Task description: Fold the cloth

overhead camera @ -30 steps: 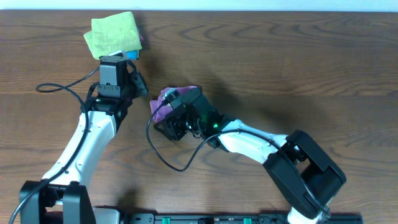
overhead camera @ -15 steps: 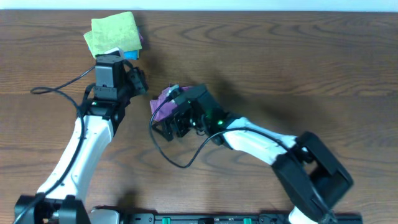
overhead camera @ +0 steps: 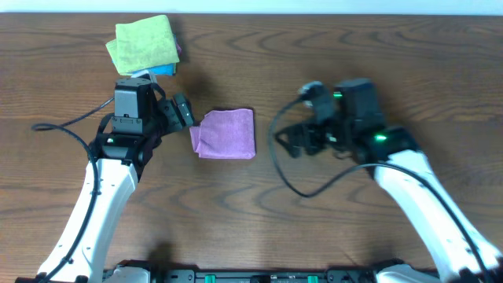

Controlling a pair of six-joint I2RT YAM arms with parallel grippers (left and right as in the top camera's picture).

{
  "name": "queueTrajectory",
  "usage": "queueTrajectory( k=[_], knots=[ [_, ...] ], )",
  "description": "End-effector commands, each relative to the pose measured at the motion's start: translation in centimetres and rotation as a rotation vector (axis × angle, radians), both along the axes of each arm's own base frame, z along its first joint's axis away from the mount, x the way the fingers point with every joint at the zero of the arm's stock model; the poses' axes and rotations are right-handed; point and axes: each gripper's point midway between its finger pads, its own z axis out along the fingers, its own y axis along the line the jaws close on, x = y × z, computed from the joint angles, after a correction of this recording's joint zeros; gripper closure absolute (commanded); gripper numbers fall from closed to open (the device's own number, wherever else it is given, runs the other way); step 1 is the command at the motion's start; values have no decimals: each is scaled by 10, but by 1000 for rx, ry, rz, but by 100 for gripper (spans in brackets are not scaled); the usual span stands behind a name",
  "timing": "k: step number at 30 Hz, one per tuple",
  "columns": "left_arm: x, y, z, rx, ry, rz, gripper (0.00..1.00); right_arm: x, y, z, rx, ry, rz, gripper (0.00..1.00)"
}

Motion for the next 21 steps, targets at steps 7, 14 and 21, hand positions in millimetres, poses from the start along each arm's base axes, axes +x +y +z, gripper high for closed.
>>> queueTrajectory(
  k=[7, 14, 21],
  knots=[
    [-8, -14, 5, -134, 48, 17, 5, -32, -78, -5, -62, -85, -104, 1],
    [-20, -23, -8, -196, 139, 11, 4, -77, -98, -32, -3, -126, -258, 1],
    [-32, -35, -27, -256, 248, -20, 4, -102, -102, -53, 48, -130, -368, 1]
  ],
)
